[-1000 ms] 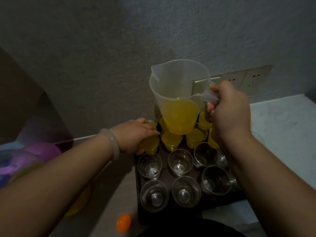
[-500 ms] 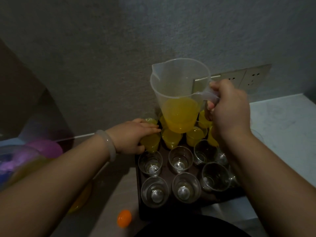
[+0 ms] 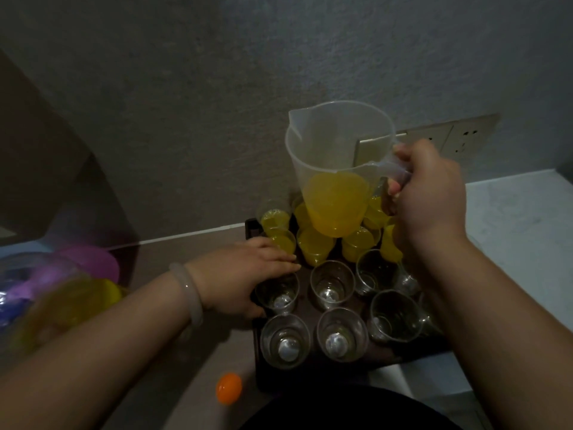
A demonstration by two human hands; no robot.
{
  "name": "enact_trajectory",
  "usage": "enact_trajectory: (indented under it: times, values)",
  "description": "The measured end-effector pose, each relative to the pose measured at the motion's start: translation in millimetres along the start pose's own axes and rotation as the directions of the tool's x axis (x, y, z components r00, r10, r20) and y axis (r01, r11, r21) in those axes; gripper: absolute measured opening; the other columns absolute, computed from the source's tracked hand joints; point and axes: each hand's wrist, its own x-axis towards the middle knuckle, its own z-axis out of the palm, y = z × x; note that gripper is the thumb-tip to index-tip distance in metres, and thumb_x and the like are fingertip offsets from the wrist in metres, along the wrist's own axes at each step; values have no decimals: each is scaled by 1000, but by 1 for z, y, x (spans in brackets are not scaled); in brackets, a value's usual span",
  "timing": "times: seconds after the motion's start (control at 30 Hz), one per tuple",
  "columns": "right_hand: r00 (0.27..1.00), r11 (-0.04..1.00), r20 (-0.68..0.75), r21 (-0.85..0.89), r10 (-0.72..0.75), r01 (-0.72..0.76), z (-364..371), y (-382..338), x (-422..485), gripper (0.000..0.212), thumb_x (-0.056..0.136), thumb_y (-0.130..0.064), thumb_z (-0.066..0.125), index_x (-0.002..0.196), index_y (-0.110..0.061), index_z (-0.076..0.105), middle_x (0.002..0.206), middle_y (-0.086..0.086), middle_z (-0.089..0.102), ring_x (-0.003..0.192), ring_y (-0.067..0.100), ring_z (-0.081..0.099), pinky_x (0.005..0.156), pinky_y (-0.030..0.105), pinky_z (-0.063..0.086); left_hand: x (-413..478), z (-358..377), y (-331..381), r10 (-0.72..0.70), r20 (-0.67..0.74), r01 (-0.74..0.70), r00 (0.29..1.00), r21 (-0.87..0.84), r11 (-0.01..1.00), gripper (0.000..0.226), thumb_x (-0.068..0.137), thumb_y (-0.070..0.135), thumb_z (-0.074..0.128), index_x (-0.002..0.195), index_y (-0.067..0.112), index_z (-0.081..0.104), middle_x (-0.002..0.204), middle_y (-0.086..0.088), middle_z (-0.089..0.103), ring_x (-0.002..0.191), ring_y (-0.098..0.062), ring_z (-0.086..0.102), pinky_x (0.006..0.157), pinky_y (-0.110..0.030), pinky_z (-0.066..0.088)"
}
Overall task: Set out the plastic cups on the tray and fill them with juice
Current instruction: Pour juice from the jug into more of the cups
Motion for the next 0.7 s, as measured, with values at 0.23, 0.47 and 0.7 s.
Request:
enact_trajectory:
  times: [0.23, 0.47, 0.7]
  values:
    - [1000, 1000, 5, -20, -4, 5, 0, 1, -3, 37, 92, -15, 47, 55, -18, 53, 40, -11, 48, 41, 2, 42, 41, 21, 33, 9, 3, 5, 16, 17, -16, 1000, 3, 1000, 76, 85, 37, 65, 149, 32, 25, 152, 10, 28, 138, -15, 20, 110, -30, 28]
    - [1000, 1000, 15, -19, 8, -8, 0, -1, -4, 36, 92, -18, 48, 56, -16, 54, 40, -9, 45, 42, 6, 40, 43, 24, 30, 6, -2, 3, 7, -40, -8, 999, -13, 1000, 76, 81, 35, 70, 147, 29, 32, 145, 6, 39, 132, -14, 30, 108, -27, 31]
    - [999, 997, 13, -68, -35, 36, -2, -2, -5, 33, 91, -15, 47, 62, -8, 60, 39, -10, 46, 40, 3, 40, 43, 23, 32, -14, -29, -1, -87, -97, 77, 991, -106, 991, 79, 80, 40, 72, 146, 33, 30, 147, 13, 34, 132, -5, 32, 99, -8, 21]
